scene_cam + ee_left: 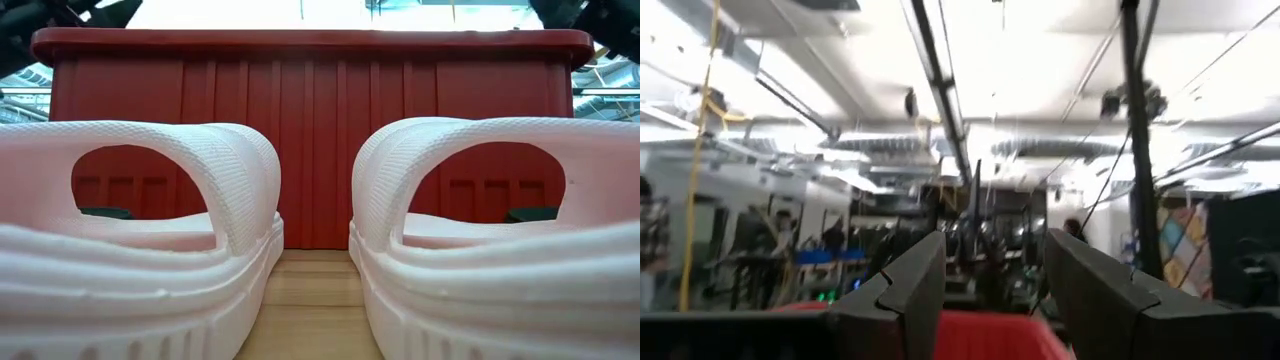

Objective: Pick and place slides into bin
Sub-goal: Put the left black slipper into the red bin

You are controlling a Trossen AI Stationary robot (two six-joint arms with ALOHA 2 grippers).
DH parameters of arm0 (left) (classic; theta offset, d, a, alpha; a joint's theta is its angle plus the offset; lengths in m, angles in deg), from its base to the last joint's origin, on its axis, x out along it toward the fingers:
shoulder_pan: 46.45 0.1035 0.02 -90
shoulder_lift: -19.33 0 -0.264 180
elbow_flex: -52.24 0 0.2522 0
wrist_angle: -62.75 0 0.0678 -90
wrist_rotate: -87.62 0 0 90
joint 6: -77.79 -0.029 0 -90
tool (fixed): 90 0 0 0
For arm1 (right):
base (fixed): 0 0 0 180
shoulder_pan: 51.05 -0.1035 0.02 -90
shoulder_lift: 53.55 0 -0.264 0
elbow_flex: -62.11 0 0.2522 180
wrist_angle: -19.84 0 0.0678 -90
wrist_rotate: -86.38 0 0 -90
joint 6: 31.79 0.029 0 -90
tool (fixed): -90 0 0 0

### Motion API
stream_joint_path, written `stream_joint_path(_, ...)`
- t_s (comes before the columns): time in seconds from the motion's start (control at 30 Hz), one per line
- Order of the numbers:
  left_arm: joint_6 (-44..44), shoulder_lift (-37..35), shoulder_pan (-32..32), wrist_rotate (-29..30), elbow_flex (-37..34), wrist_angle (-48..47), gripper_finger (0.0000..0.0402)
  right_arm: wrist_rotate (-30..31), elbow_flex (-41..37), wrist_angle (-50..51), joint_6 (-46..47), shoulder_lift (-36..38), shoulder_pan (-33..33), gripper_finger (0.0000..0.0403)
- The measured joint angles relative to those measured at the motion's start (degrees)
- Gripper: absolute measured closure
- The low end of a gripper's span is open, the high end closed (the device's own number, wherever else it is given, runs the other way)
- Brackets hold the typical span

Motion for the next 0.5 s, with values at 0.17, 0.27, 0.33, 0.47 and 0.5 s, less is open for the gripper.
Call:
stream_joint_path(0.17, 1.80, 0.00, -0.01, 0.00, -0.02, 3.30, 0.0222, -0.97, 0.00, 0.07, -0.89, -0.02, -0.01, 0.0250)
stream_joint_path(0.27, 5.44, 0.00, -0.01, -0.11, 0.32, 5.08, 0.0222, -1.61, 0.02, 1.53, 2.68, -0.13, -0.04, 0.0250)
stream_joint_path(0.33, 6.21, 0.02, 0.01, -2.55, 1.69, 3.71, 0.0222, -3.88, 0.04, 1.49, 3.74, -0.13, -0.04, 0.0250)
stream_joint_path(0.47, 5.79, 0.02, 0.01, -5.79, 7.13, -5.48, 0.0222, -7.17, 1.87, 1.99, 4.69, -1.17, -0.09, 0.0250)
stream_joint_path(0.5, 5.50, 0.02, 0.01, -5.71, 8.91, -8.93, 0.0222, -8.04, 2.38, 2.46, 4.86, -1.90, -0.09, 0.0250)
